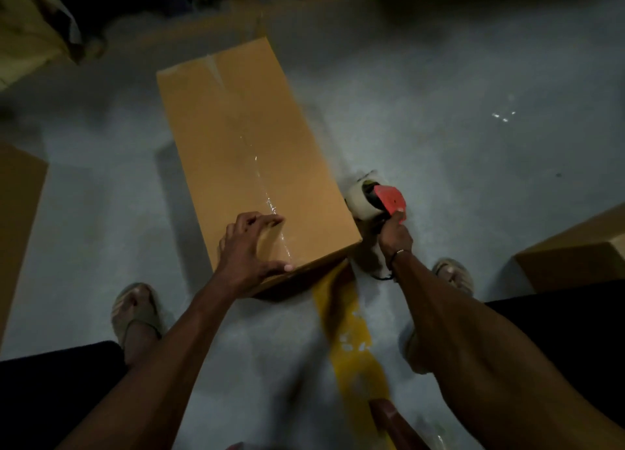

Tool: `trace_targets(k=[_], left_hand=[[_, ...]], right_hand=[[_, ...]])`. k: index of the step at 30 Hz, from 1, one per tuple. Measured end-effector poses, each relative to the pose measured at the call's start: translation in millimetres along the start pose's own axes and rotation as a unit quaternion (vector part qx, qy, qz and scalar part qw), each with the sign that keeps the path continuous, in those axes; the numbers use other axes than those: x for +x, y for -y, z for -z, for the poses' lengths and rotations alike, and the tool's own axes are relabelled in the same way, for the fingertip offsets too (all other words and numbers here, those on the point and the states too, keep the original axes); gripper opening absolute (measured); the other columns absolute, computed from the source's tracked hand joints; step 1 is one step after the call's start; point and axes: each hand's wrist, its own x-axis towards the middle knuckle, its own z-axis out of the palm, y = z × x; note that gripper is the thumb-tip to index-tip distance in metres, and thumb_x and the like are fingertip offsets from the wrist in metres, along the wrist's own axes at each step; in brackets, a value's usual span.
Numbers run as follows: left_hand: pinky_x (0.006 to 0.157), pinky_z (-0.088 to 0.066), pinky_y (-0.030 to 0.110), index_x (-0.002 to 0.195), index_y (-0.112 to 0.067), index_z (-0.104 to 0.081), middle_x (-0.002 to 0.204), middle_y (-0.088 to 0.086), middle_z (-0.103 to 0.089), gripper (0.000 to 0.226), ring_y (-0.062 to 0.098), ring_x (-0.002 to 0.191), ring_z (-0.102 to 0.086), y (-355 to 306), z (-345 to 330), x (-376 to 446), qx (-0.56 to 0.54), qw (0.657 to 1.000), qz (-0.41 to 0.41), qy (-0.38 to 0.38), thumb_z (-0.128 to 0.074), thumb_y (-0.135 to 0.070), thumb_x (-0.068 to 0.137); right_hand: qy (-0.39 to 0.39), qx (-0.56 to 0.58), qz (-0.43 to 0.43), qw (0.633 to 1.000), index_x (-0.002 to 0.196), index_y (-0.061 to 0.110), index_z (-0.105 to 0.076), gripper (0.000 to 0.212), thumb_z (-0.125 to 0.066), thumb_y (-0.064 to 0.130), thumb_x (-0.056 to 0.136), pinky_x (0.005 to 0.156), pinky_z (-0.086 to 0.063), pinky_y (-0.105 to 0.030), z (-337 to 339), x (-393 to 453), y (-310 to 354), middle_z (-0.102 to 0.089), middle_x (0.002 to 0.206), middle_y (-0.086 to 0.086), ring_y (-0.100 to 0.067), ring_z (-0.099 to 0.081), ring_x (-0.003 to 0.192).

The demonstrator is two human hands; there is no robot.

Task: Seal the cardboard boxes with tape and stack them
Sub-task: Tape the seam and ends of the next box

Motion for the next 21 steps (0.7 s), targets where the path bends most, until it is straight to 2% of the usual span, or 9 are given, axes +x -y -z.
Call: trace_targets(k=[2,4,5,6,8,11,14,17,21], left_hand=[[0.107,-0.031,0.052,0.145,-0.052,-0.04,0.151,-0.007,-0.027,0.114,0.024,0.137,-0.029,-4.1,6.1,0.7,0.015,0.999,0.008,0.04,-0.084,-0.076,0.044],[0.111,-0.033,0.052,0.151,-0.045,-0.036,0.155,-0.003,-0.023,0.122,0.028,0.14,-0.025,-11.4,18.1,0.6,0.042,0.995,0.007,0.095,-0.099,-0.052,0.046],[0.112,-0.035,0.049,0.153,-0.039,-0.034,0.156,0.001,-0.023,0.124,0.03,0.14,-0.027,-15.9,26.4,1.7,0.052,0.991,0.009,0.12,-0.102,-0.041,0.049],[0.111,-0.038,0.045,0.153,-0.032,-0.035,0.155,0.004,-0.027,0.119,0.032,0.139,-0.032,-21.8,35.4,2.8,0.055,0.989,0.012,0.14,-0.102,-0.031,0.054],[0.103,-0.045,0.036,0.148,-0.021,-0.044,0.149,0.008,-0.042,0.095,0.028,0.133,-0.047,-35.7,55.2,2.7,0.051,0.988,0.011,0.148,-0.095,-0.02,0.069],[0.091,-0.048,0.03,0.139,-0.013,-0.055,0.141,0.008,-0.055,0.059,0.024,0.119,-0.058,-67.7,92.0,-12.0,0.068,0.993,-0.006,0.099,-0.082,-0.025,0.088],[0.086,-0.045,0.026,0.132,-0.01,-0.06,0.135,0.01,-0.061,0.042,0.023,0.115,-0.061,-104.6,131.9,-42.6,0.067,0.996,-0.036,0.053,-0.073,-0.025,0.095],[0.085,-0.048,0.027,0.125,-0.014,-0.065,0.127,0.005,-0.065,0.029,0.018,0.106,-0.064,-128.5,161.5,-91.7,0.025,0.999,-0.046,0.016,-0.068,-0.025,0.098],[0.086,-0.053,0.032,0.109,-0.02,-0.071,0.112,-0.002,-0.069,0.012,0.016,0.101,-0.066,-125.2,176.8,-156.0,-0.086,0.996,0.006,-0.033,-0.062,-0.026,0.102]], right_hand=[[-0.014,0.04,0.029,0.999,0.11,0.014,-0.075,0.084,-0.004,0.06,0.104,0.108,-0.037,-0.046,22.3,-14.2,13.0,-0.064,0.13,-0.02,-0.037,-0.056,0.121],[-0.029,0.061,0.057,0.996,0.078,0.024,-0.073,0.083,-0.003,0.06,0.104,0.103,-0.04,-0.043,47.2,-32.2,31.0,-0.069,0.11,-0.012,-0.032,-0.059,0.106],[-0.034,0.072,0.07,0.994,0.076,0.023,-0.072,0.085,-0.001,0.063,0.101,0.103,-0.042,-0.042,61.1,-41.1,42.7,-0.069,0.106,-0.01,-0.03,-0.059,0.103],[-0.034,0.079,0.082,0.993,0.085,0.021,-0.074,0.09,0.002,0.069,0.095,0.104,-0.044,-0.042,74.4,-48.4,54.9,-0.071,0.106,-0.009,-0.03,-0.061,0.102],[-0.027,0.078,0.106,0.991,0.107,0.019,-0.074,0.104,0.007,0.079,0.083,0.102,-0.048,-0.046,100.0,-64.5,78.8,-0.075,0.104,-0.011,-0.032,-0.067,0.101],[0.024,0.117,0.165,0.979,0.095,0.021,-0.075,0.098,0.001,0.082,0.086,0.08,-0.052,-0.044,131.5,-107.3,107.1,-0.078,0.084,-0.008,-0.025,-0.067,0.076],[0.128,0.155,0.231,0.952,0.106,0.027,-0.071,0.089,-0.004,0.083,0.089,0.061,-0.039,-0.035,152.8,-165.6,125.5,-0.078,0.095,-0.012,-0.017,-0.053,0.067],[0.243,0.176,0.257,0.919,0.126,0.022,-0.063,0.087,-0.008,0.08,0.094,0.051,-0.032,-0.027,167.6,-228.0,129.7,-0.077,0.1,-0.012,-0.01,-0.046,0.063],[0.321,0.146,0.266,0.897,0.122,0.013,-0.067,0.093,-0.01,0.081,0.094,0.049,-0.032,-0.024,177.2,-293.0,114.4,-0.075,0.106,-0.019,-0.009,-0.045,0.062]])
